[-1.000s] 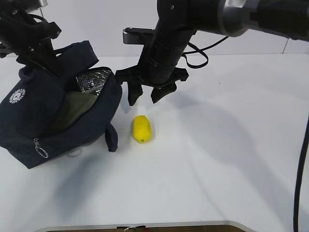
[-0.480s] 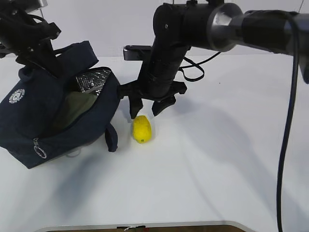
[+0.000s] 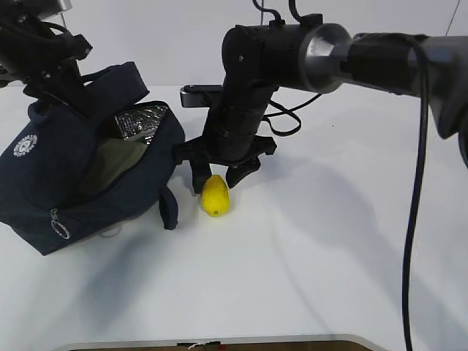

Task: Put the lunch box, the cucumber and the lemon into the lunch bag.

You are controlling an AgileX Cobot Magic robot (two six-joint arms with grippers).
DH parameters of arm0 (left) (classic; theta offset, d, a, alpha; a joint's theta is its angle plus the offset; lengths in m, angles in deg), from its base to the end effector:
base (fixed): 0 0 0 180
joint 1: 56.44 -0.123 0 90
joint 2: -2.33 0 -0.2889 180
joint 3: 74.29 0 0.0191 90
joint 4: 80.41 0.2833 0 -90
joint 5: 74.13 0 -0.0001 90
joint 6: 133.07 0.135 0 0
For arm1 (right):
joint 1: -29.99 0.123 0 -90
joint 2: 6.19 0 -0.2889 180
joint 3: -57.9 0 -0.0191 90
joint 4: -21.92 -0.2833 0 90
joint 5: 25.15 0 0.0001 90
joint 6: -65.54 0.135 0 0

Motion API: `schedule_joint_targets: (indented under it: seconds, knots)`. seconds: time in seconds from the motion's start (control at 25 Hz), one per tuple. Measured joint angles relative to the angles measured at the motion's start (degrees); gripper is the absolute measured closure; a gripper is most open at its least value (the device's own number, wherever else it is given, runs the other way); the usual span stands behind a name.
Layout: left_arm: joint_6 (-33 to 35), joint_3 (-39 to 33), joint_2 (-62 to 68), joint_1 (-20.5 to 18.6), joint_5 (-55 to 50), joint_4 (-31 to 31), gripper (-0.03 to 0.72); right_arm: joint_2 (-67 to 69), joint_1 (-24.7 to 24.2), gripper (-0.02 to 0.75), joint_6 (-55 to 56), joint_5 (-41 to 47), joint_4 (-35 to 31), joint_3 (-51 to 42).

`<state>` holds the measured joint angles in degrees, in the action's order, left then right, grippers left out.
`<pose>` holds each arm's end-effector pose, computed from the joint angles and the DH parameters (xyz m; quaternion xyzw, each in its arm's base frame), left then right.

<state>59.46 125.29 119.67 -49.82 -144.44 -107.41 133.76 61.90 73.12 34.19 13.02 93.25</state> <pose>0.4360 -0.1087 0.2419 0.1063 0.9628 -0.2213 0.1126 0.4470 0.2995 0.1276 -0.1788 0.9713 0.1145 0.1069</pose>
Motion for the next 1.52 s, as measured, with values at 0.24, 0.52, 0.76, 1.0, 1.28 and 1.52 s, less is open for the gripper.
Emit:
schedule_joint_targets:
  seconds: [0.24,0.52,0.76,1.0,1.28,1.52]
  knots:
    - [0.0,0.0,0.0,0.0,0.0,0.3,0.704,0.8,0.1,0.255,0.0,0.0,0.0,0.0]
    - [0.0,0.0,0.0,0.0,0.0,1.0,0.704,0.8,0.2,0.309,0.0,0.1,0.1,0.0]
    - [0.0,0.0,0.0,0.0,0.0,1.0,0.704,0.8,0.2,0.323,0.0,0.1,0.1,0.0]
    - [0.0,0.0,0.0,0.0,0.0,1.1,0.704,0.8,0.2,0.33,0.0,0.2,0.1,0.0]
    - [0.0,0.0,0.0,0.0,0.0,1.1,0.704,0.8,0.2,0.391,0.0,0.2,0.1,0.0]
    - [0.0,0.0,0.0,0.0,0.0,1.4,0.704,0.8,0.2,0.394,0.0,4.7,0.4,1.6]
